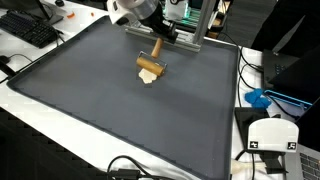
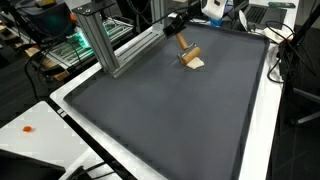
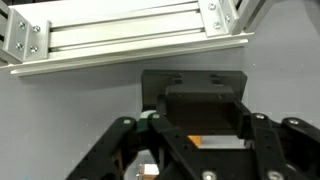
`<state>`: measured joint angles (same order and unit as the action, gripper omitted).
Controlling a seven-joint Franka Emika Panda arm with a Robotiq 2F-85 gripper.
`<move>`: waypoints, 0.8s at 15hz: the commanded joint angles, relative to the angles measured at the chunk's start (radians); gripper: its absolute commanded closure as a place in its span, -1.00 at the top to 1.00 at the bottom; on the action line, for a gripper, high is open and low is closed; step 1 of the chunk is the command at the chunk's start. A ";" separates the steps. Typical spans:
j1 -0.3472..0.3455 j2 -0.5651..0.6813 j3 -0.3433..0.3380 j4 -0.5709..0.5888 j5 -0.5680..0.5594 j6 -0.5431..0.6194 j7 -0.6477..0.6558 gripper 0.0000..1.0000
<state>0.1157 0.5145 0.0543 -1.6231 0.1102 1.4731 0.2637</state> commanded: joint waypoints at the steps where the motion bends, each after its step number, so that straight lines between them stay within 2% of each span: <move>1: -0.004 0.002 -0.002 0.006 0.022 -0.059 -0.015 -0.29; 12: -0.003 0.031 -0.004 0.024 0.024 -0.084 -0.020 -0.29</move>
<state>0.1157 0.5208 0.0542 -1.6232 0.1105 1.4119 0.2486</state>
